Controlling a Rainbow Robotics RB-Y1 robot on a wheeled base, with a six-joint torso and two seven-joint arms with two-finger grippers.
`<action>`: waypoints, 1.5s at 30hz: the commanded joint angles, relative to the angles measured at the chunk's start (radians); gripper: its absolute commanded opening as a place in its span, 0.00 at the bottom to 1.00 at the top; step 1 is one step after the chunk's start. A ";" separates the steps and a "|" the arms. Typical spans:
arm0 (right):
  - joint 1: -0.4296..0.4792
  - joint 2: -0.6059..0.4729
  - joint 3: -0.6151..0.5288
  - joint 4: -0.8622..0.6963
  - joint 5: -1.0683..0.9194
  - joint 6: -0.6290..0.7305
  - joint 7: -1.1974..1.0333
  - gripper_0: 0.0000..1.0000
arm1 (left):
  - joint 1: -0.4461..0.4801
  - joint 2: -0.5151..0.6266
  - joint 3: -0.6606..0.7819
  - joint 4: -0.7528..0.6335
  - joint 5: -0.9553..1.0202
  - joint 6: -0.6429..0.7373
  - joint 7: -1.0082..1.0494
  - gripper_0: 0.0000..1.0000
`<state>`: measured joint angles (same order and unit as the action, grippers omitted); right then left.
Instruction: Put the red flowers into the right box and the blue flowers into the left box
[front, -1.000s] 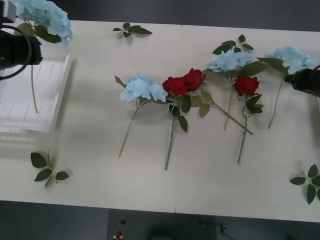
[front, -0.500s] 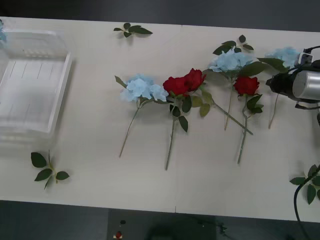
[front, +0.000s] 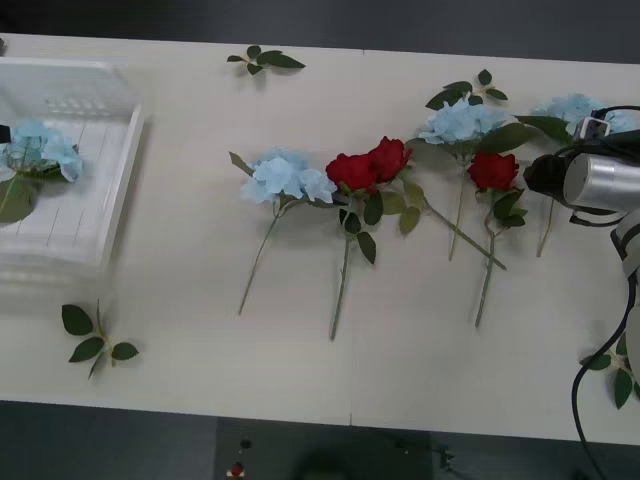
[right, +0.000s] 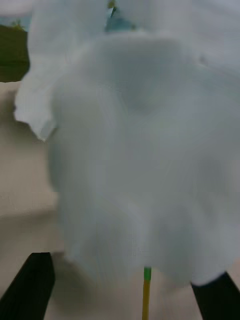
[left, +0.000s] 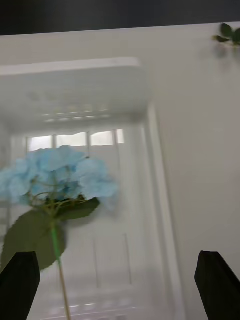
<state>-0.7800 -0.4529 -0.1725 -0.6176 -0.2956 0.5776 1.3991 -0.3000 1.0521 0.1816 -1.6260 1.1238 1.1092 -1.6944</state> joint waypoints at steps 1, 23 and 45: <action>-0.025 0.008 -0.008 -0.014 0.010 -0.013 -0.046 0.00 | -0.154 -0.001 -0.099 -0.046 0.004 0.070 -0.042 0.90; -0.022 -0.067 -0.007 -0.177 -0.097 0.191 -0.015 0.00 | -0.300 -0.474 -0.539 0.035 -0.414 0.055 -0.062 0.90; 0.400 -0.372 -0.222 -0.806 -1.392 0.619 0.798 0.00 | -0.303 -0.581 -0.737 0.137 -0.651 -0.031 -0.079 0.89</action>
<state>-0.4418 -0.8081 -0.3945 -1.3089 -1.6056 1.1972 2.0704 -0.5818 0.4657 -0.5389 -1.5031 0.4675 1.1118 -1.7365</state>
